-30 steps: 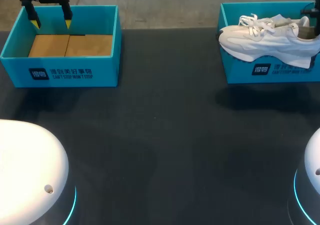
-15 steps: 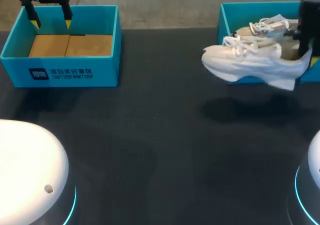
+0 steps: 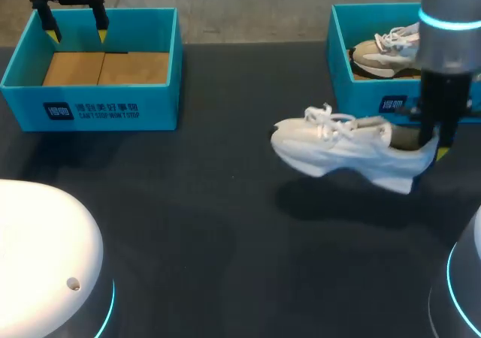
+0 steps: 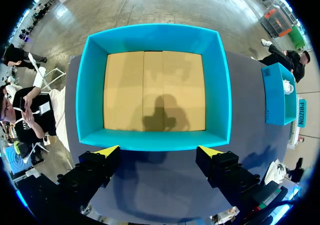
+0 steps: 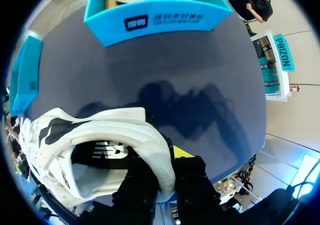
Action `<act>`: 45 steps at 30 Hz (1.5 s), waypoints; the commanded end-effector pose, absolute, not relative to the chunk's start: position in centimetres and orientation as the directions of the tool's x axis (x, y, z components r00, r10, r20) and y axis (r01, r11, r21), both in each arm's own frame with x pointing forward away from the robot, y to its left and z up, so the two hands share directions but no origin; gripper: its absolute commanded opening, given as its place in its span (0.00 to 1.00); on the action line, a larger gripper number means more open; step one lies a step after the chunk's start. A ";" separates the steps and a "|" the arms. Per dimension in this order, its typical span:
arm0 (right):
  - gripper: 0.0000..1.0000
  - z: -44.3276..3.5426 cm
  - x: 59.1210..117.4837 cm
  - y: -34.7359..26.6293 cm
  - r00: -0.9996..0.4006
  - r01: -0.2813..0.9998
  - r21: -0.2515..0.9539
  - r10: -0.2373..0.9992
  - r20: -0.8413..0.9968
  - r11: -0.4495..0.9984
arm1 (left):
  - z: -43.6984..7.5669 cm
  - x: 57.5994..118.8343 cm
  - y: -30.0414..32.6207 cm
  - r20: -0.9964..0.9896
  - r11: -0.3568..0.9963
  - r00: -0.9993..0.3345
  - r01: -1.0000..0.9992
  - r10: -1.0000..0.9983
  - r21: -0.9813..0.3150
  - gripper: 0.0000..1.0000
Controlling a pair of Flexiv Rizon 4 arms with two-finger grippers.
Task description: Take the shoe out of the shoebox, open the shoe tongue, remove and reinsert the insole, then place the shoe into the shoebox
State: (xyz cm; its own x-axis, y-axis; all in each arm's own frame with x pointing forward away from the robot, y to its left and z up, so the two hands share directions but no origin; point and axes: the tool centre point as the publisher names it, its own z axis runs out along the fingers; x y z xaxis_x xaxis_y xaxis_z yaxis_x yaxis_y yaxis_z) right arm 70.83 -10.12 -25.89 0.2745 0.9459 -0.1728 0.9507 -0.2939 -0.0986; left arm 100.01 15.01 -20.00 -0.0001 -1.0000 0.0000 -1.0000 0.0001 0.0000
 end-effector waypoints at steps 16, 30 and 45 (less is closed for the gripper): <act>0.00 -28.9 68.0 -6.3 0.261 0.955 -0.098 0.951 -0.166 -0.280 | -20.0 100.0 15.0 0.000 0.000 0.000 -1.000 -1.000 0.000 1.00; 0.00 -32.6 63.6 0.0 0.222 0.965 -0.096 0.952 -0.210 -0.246 | -20.0 100.0 15.0 0.000 0.000 0.000 -1.000 -1.000 0.000 1.00; 0.00 -33.9 63.2 5.1 0.206 0.975 -0.040 0.953 -0.222 -0.220 | -20.0 100.0 15.0 0.000 0.000 0.000 -1.000 -1.000 0.000 1.00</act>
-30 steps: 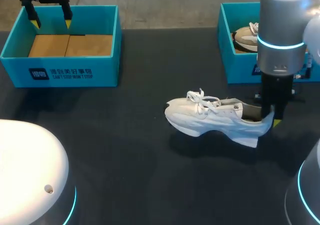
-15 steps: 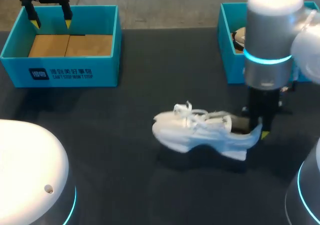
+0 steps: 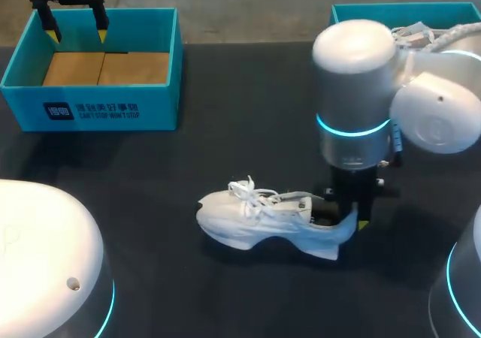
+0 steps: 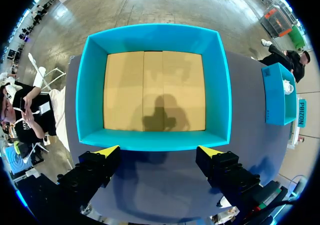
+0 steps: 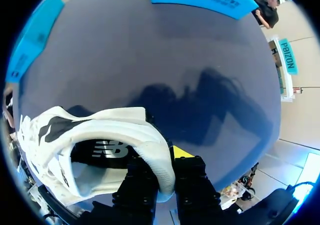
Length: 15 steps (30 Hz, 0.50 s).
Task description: Take the shoe out of the shoebox, open the shoe tongue, remove and reinsert the insole, then place the shoe into the shoebox
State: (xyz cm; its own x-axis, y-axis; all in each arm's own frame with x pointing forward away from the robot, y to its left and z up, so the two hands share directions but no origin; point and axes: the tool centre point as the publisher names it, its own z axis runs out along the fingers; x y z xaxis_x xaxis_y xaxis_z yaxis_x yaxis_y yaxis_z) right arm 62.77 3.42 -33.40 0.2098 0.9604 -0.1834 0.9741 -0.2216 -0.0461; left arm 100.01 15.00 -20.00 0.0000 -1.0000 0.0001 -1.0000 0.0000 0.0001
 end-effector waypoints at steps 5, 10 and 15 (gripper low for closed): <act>0.00 -34.2 64.2 6.1 0.181 0.981 -0.030 0.954 -0.240 -0.194 | -20.0 100.0 15.0 0.000 0.000 0.000 -1.000 -1.000 0.000 1.00; 0.00 -34.6 64.6 6.8 0.164 0.985 -0.011 0.952 -0.260 -0.173 | -20.0 100.0 15.0 0.000 0.000 0.000 -1.000 -1.000 0.000 1.00; 0.00 -35.0 64.9 7.3 0.149 0.988 -0.009 0.951 -0.270 -0.157 | -20.0 100.0 15.0 0.000 0.000 0.000 -1.000 -1.000 0.000 1.00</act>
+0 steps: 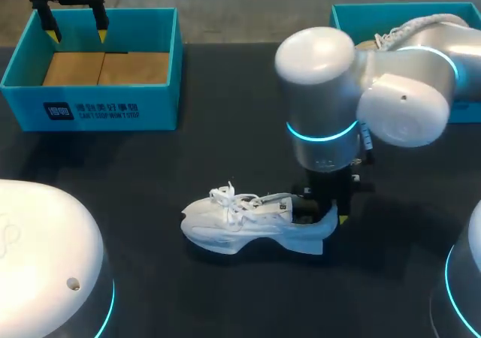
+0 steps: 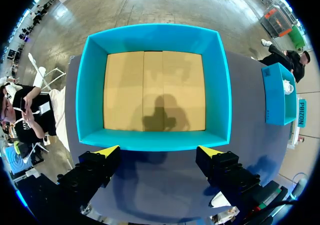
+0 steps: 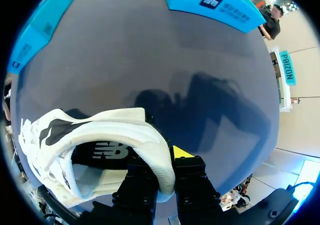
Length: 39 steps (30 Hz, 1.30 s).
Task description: Take the shoe out of the shoebox, open the shoe tongue, remove and reinsert the insole, then place the shoe into the shoebox
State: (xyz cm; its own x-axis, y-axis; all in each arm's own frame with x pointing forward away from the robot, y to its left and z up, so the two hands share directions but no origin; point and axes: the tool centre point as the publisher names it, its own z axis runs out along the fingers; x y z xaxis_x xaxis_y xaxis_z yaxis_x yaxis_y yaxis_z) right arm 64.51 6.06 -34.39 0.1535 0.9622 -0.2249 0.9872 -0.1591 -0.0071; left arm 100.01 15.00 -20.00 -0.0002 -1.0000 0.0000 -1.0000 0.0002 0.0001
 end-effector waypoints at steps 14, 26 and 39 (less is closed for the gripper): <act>0.00 -35.3 65.3 7.2 0.134 0.991 0.020 0.932 -0.338 -0.135 | -20.0 100.0 15.0 0.000 0.000 0.000 -1.000 -1.000 0.000 1.00; 0.00 -36.2 65.1 6.8 0.142 0.989 0.011 0.924 -0.355 -0.147 | -20.0 100.0 15.0 0.000 0.000 0.000 -1.000 -1.000 0.000 1.00; 0.44 -36.0 64.9 6.3 0.147 0.987 -0.007 0.933 -0.329 -0.158 | -20.0 100.0 15.0 0.000 0.000 0.000 -1.000 -1.000 0.000 1.00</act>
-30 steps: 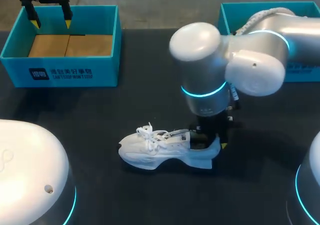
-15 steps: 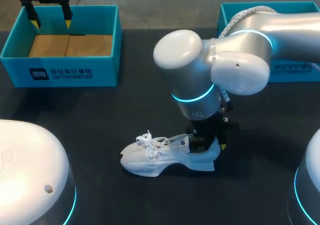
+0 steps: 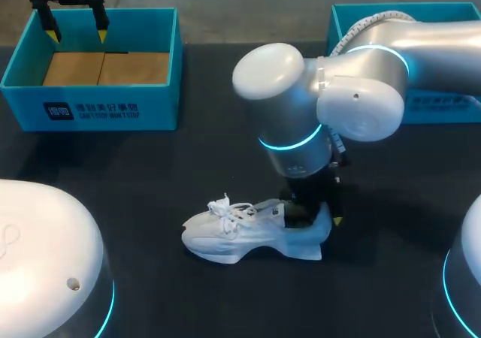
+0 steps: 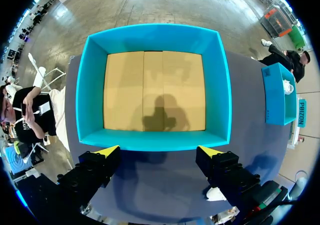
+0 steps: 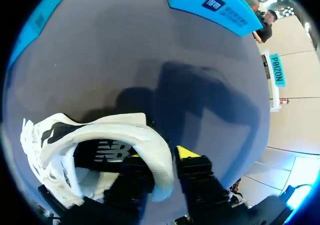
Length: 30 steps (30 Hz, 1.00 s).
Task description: Take the shoe out of the shoebox, open the shoe tongue, remove and reinsert the insole, then place the shoe into the shoebox
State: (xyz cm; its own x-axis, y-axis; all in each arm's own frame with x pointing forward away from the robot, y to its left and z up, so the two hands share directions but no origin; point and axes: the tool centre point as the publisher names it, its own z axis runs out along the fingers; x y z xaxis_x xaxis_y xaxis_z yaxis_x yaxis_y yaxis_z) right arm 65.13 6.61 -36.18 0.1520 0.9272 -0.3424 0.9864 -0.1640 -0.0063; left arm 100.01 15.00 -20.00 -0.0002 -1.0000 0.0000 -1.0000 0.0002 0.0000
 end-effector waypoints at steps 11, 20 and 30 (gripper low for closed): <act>1.00 -34.4 64.6 6.2 0.130 0.988 -0.053 0.959 -0.252 -0.148 | -20.0 100.0 15.0 0.000 0.000 0.000 -1.000 -1.000 0.000 1.00; 1.00 -31.6 64.3 5.5 0.075 0.989 -0.122 0.991 -0.110 -0.088 | -20.0 100.0 15.0 0.000 0.000 0.000 -1.000 -1.000 0.000 1.00; 1.00 -28.0 63.1 4.7 -0.204 0.972 -0.088 0.971 0.128 0.216 | -20.0 100.0 15.0 0.000 0.000 0.000 -1.000 -1.000 0.000 1.00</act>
